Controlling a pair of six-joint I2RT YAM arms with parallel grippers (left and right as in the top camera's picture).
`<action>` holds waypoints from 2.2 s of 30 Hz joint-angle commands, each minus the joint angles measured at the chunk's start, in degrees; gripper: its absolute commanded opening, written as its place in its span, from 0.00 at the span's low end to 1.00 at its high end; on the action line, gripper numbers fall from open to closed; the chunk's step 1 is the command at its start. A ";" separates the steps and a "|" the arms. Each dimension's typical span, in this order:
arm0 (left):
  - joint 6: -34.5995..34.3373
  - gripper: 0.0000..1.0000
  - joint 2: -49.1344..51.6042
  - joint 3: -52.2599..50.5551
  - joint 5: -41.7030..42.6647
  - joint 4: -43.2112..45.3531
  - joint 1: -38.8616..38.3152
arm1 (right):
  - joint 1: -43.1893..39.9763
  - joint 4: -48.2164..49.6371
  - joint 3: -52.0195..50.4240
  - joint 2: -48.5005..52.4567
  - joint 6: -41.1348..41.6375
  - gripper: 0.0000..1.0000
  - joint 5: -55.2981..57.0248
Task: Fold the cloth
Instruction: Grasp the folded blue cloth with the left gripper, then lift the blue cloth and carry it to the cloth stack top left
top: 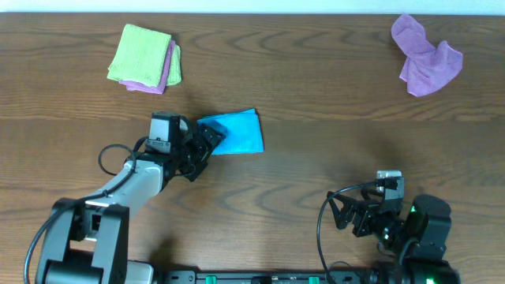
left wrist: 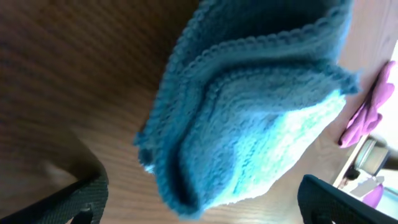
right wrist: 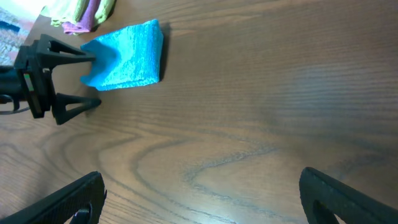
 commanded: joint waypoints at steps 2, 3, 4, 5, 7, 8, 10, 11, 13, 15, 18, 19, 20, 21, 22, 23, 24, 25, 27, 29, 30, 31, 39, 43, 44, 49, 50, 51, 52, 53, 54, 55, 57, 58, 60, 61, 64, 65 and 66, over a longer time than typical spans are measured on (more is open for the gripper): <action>-2.78 1.00 2.23 -0.42 -2.54 1.75 -0.66 | -0.42 -0.07 -0.07 -0.31 0.59 0.99 -0.22; -3.17 1.00 2.78 -0.42 -2.54 2.21 -0.66 | -0.42 -0.07 -0.07 -0.31 0.59 0.99 -0.22; -3.61 1.00 3.28 -0.42 -2.51 2.60 -0.66 | -0.42 -0.07 -0.07 -0.31 0.59 0.99 -0.22; -4.17 1.00 3.89 -0.42 -2.49 3.06 -0.66 | -0.42 -0.07 -0.07 -0.31 0.59 0.99 -0.22; -4.24 0.95 4.94 -0.42 -2.14 4.42 -0.72 | -0.42 -0.07 -0.07 -0.31 0.59 0.99 -0.22; -4.24 0.94 5.31 -0.42 -2.12 5.16 -0.90 | -0.42 -0.07 -0.07 -0.31 0.59 0.99 -0.22; -4.24 0.91 5.73 -0.42 -2.32 6.67 -1.11 | -0.42 -0.07 -0.07 -0.31 0.59 0.99 -0.22; -4.22 0.89 5.97 -0.42 -2.64 7.43 -1.33 | -0.42 -0.07 -0.07 -0.31 0.59 0.99 -0.22; -4.22 0.83 6.40 -0.42 -3.41 8.74 -1.75 | -0.42 -0.07 -0.07 -0.31 0.59 0.99 -0.22; -4.17 0.78 6.93 -0.42 -3.78 9.92 -2.12 | -0.42 -0.09 -0.07 -0.31 0.59 0.99 -0.22; -1.20 0.79 8.33 -0.42 -2.84 13.25 -2.56 | -0.42 -0.07 -0.07 -0.31 0.59 0.99 -0.22; 0.44 0.77 8.74 -0.42 -2.19 14.56 -2.71 | -0.42 -0.07 -0.07 -0.31 0.59 0.99 -0.22; 1.73 0.71 9.01 -0.42 -1.75 15.54 -2.78 | -0.42 -0.07 -0.07 -0.31 0.59 0.99 -0.22; 2.95 0.67 9.11 -0.42 -1.62 16.13 -2.78 | -0.42 -0.07 -0.07 -0.31 0.59 0.99 -0.22; 4.24 0.58 9.14 -0.42 -1.62 16.48 -2.78 | -0.42 -0.07 -0.07 -0.31 0.59 0.99 -0.22; 5.38 0.46 9.14 -0.42 -1.60 16.83 -2.78 | -0.42 -0.09 -0.07 -0.31 0.59 0.99 -0.22; 5.57 0.39 9.14 -0.39 -1.62 16.83 -2.78 | -0.42 -0.07 -0.07 -0.31 0.59 0.99 -0.22; 6.05 0.32 9.14 -0.39 -1.64 16.85 -2.78 | -0.42 -0.07 -0.07 -0.31 0.59 0.99 -0.22; 7.15 0.18 9.14 -0.39 -1.64 17.09 -2.78 | -0.42 -0.07 -0.07 -0.31 0.59 0.99 -0.22; 7.65 0.06 9.14 -0.31 -1.36 17.88 -2.78 | -0.42 -0.07 -0.07 -0.31 0.59 0.99 -0.22; 7.67 0.06 9.14 -0.15 -1.01 18.45 -2.78 | -0.42 -0.07 -0.07 -0.31 0.59 0.99 -0.22; 7.65 0.05 9.14 0.13 -0.50 19.15 -2.75 | -0.42 -0.07 -0.07 -0.31 0.59 0.99 -0.22; 5.90 0.06 9.11 13.81 3.76 12.00 -2.58 | -0.42 -0.07 -0.07 -0.31 0.59 0.99 -0.22; 6.82 0.06 9.14 28.92 2.45 -4.85 -0.81 | -0.42 -0.07 -0.07 -0.31 0.59 0.99 -0.22; 7.19 0.06 9.14 32.09 1.73 -8.26 -0.17 | -0.42 -0.07 -0.07 -0.31 0.59 0.99 -0.22; 10.29 0.05 9.97 46.53 -1.33 -19.41 3.93 | -0.42 -0.07 -0.07 -0.31 0.59 0.99 -0.22; 10.58 0.06 10.34 48.48 -1.73 -20.13 4.72 | -0.42 -0.07 -0.07 -0.31 0.59 0.99 -0.22; 10.67 0.05 10.86 50.60 -1.79 -20.55 5.66 | -0.42 -0.07 -0.07 -0.31 0.59 0.99 -0.22; 10.67 0.06 11.72 52.57 -1.86 -20.79 6.54 | -0.42 -0.07 -0.07 -0.31 0.59 0.99 -0.22; 10.64 0.06 12.50 54.25 -1.68 -20.96 7.30 | -0.42 -0.07 -0.07 -0.31 0.59 0.99 -0.22; 10.62 0.05 13.77 56.39 -1.62 -21.03 8.20 | -0.42 -0.07 -0.07 -0.31 0.59 0.99 -0.22; 10.64 0.06 14.60 57.68 -1.60 -21.05 8.66 | -0.42 -0.07 -0.07 -0.31 0.59 0.99 -0.22; 10.64 0.06 16.96 61.02 -1.64 -21.05 9.86 | -0.42 -0.07 -0.07 -0.31 0.59 0.99 -0.22; 10.64 0.06 18.03 62.49 -1.77 -21.00 10.38 | -0.42 -0.07 -0.07 -0.31 0.59 0.99 -0.22; 10.67 0.06 20.33 65.66 -1.99 -21.00 11.58 | -0.42 -0.07 -0.07 -0.31 0.59 0.99 -0.22; 10.64 0.05 21.42 67.30 -2.19 -21.05 12.28 | -0.42 -0.07 -0.07 -0.31 0.59 0.99 -0.22; 10.64 0.05 23.63 70.69 -4.39 -21.03 14.12 | -0.42 -0.07 -0.07 -0.31 0.59 0.99 -0.22; 10.69 0.06 24.04 71.56 -5.27 -21.03 14.64 | -0.42 -0.07 -0.07 -0.31 0.59 0.99 -0.22; 10.69 0.05 24.50 72.39 -6.36 -21.03 15.15 | -0.42 -0.07 -0.07 -0.31 0.59 0.99 -0.22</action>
